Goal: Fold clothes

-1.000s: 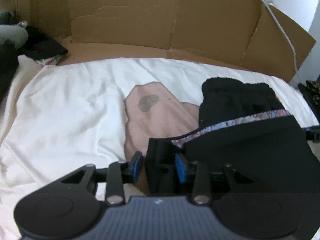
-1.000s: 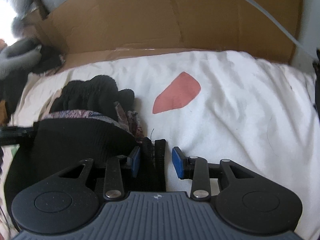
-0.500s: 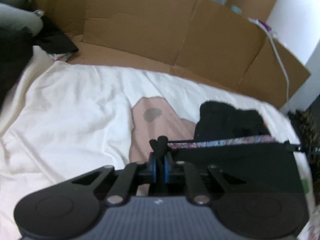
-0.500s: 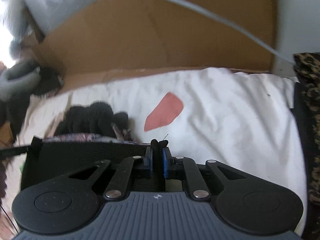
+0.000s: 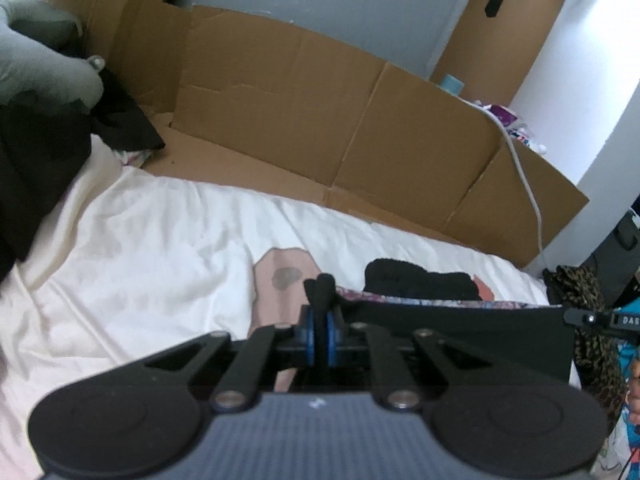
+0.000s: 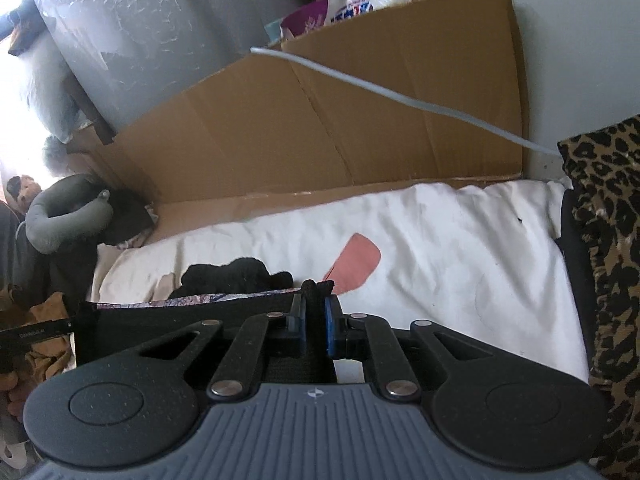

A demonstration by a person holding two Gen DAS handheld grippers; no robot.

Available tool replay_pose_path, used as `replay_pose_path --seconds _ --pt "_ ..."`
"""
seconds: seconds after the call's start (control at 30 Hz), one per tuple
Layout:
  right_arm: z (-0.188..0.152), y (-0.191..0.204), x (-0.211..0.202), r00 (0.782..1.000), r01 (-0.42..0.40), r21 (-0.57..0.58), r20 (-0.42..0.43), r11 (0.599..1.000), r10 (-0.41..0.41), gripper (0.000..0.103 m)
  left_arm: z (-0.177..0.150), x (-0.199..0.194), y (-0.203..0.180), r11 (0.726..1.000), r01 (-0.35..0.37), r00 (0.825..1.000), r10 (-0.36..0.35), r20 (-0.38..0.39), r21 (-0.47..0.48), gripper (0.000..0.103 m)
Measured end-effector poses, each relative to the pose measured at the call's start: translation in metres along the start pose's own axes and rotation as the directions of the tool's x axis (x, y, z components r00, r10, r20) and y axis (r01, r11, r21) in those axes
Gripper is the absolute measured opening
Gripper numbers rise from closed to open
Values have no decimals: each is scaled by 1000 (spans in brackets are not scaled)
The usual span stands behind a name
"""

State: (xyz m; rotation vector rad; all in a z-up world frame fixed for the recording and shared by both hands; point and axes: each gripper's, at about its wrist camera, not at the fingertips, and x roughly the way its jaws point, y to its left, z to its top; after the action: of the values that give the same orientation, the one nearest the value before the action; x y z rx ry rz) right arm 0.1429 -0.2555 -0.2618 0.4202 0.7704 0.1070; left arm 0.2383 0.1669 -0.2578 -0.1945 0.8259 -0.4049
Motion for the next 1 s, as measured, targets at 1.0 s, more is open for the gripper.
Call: replay_pose_path --seconds 1.0 --pt "29 -21 48 993 112 33 -30 993 -111 8 33 87 13 998 -47 994 51 -99 38 6"
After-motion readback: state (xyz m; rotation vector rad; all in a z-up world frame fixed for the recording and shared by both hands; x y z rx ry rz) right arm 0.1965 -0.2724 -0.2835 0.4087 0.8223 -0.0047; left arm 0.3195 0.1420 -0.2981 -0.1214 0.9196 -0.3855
